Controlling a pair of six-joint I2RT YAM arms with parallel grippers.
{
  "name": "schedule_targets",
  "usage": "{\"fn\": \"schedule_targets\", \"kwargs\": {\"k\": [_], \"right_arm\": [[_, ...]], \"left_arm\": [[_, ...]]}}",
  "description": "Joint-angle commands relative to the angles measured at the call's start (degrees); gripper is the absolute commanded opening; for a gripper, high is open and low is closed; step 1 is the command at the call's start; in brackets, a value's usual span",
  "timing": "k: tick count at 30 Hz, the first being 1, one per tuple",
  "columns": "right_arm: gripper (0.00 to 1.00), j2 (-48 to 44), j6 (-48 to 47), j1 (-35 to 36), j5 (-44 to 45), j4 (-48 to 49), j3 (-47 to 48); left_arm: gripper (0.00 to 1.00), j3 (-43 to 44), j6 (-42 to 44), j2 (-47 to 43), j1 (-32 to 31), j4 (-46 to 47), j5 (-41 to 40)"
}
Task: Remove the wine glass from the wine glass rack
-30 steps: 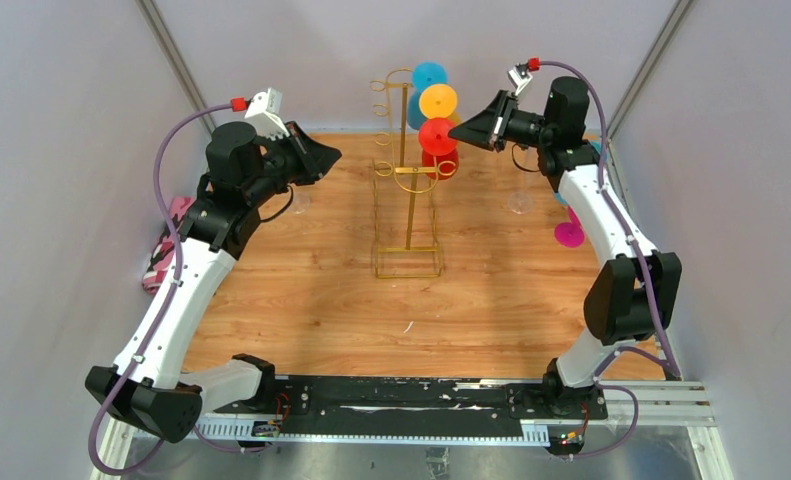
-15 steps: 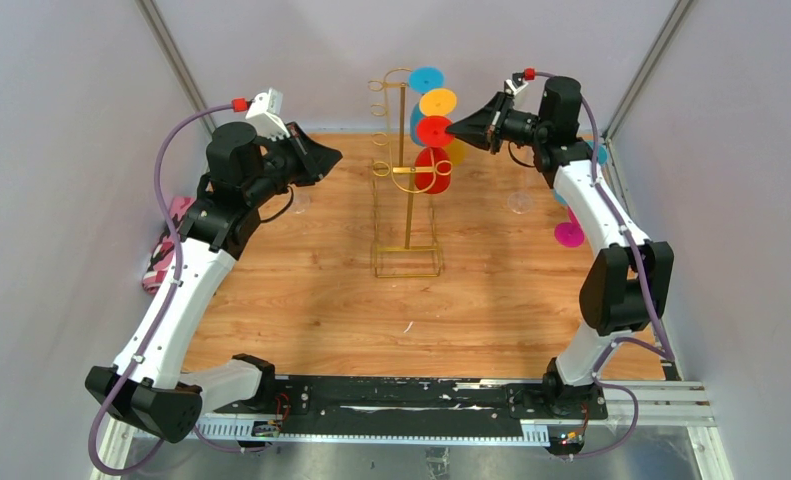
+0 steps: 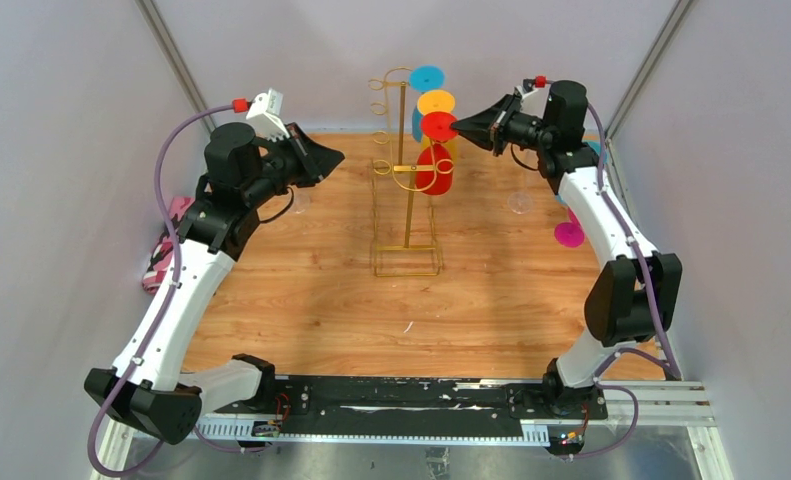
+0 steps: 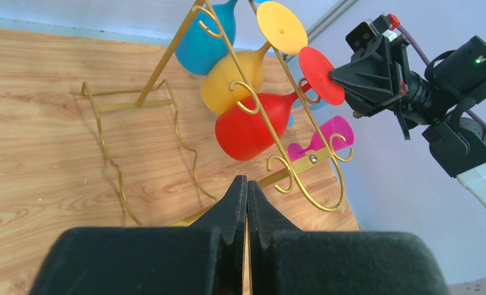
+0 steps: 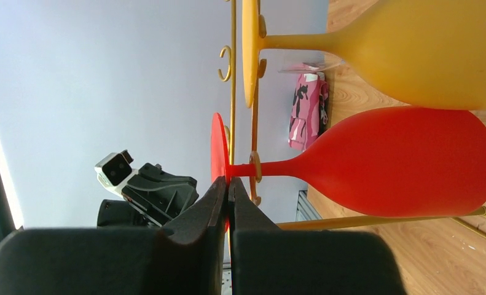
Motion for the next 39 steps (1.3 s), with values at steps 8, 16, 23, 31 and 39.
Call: {"fn": "schedule_targets", "kwargs": {"k": [8, 16, 23, 31, 39], "right_arm": [[0.0, -7.0, 2.0, -3.0, 1.2, 1.2, -6.1], [0.0, -10.6, 1.1, -7.4, 2.4, 1.9, -12.0], [0.0, -20.3, -3.0, -12.8, 2.6, 1.6, -12.0], [0.0, -37.5, -14.0, -12.8, 5.0, -0.8, -2.8], [0.0, -38.0, 7.7, -11.4, -1.6, 29.8, -5.2]], "left_arm": [[0.0, 0.2, -1.2, -1.1, -0.3, 0.8, 2.2], [0.0, -0.5, -1.8, -1.5, -0.3, 1.6, 2.5], [0.13, -3.4, -2.9, -1.6, -0.3, 9.6, 6.1], [0.2, -9.8, -19.2, 2.5, -0.5, 43.7, 24.3], [0.38, -12.2, -49.9, 8.8, -1.2, 96.0, 29.8]]}}
